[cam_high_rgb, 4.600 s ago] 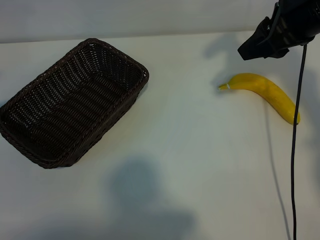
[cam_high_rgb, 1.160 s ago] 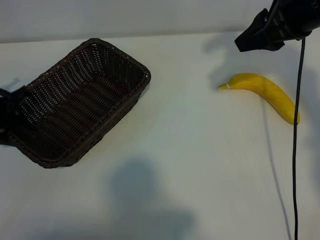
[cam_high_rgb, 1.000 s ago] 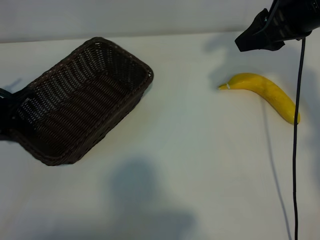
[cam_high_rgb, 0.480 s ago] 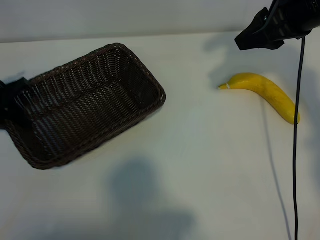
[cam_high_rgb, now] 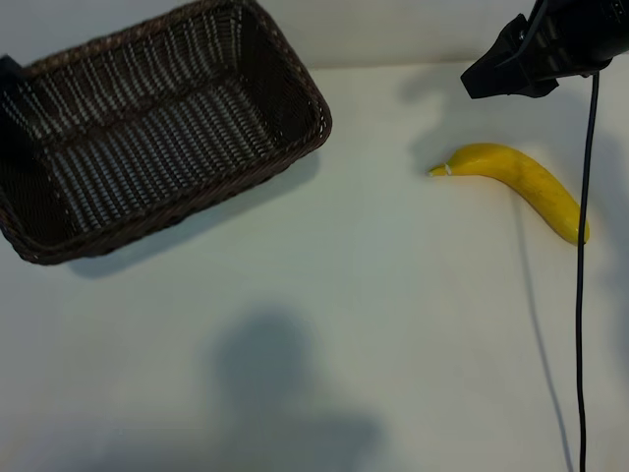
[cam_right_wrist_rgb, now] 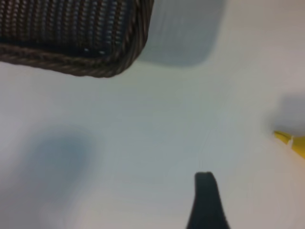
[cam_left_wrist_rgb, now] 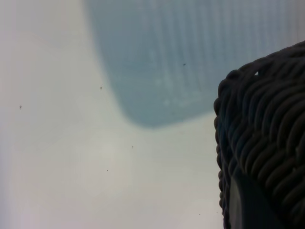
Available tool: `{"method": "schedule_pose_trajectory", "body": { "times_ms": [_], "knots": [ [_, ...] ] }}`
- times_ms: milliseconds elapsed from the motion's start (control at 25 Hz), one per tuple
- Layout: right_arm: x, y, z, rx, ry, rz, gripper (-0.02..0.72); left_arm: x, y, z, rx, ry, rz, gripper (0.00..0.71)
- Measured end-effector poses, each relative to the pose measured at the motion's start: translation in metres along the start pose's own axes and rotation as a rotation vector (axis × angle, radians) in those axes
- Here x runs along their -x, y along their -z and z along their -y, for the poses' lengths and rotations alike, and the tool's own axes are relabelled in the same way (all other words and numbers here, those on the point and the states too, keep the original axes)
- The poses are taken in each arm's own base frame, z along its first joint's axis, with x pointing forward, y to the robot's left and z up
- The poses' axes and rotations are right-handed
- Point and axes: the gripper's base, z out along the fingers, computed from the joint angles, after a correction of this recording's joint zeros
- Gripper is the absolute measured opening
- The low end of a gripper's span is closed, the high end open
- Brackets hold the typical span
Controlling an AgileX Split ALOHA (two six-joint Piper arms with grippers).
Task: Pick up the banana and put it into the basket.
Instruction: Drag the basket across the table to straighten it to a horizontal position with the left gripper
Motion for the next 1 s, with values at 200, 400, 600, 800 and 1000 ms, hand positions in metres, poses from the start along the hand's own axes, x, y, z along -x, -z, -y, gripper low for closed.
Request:
{"method": "schedule_pose_trajectory", "body": {
  "times_ms": [200, 400, 600, 800, 1000],
  "knots": [
    [0.0, 0.0, 0.0, 0.001, -0.001, 0.001, 0.503, 0.007, 0.014, 0.008, -0.033, -0.062, 0.053, 0.19],
    [0.0, 0.0, 0.0, 0.002, -0.001, -0.001, 0.503, 0.009, 0.011, 0.009, -0.044, -0.09, 0.048, 0.19],
    [0.0, 0.0, 0.0, 0.003, -0.001, -0.002, 0.503, 0.013, 0.004, 0.009, -0.06, -0.12, 0.032, 0.19],
    [0.0, 0.0, 0.0, 0.003, -0.001, -0.002, 0.503, 0.018, -0.013, 0.025, -0.086, -0.18, -0.008, 0.19],
    [-0.001, 0.0, -0.001, 0.006, -0.001, -0.006, 0.503, 0.036, -0.022, 0.059, -0.092, -0.272, 0.009, 0.19]
  ]
}}
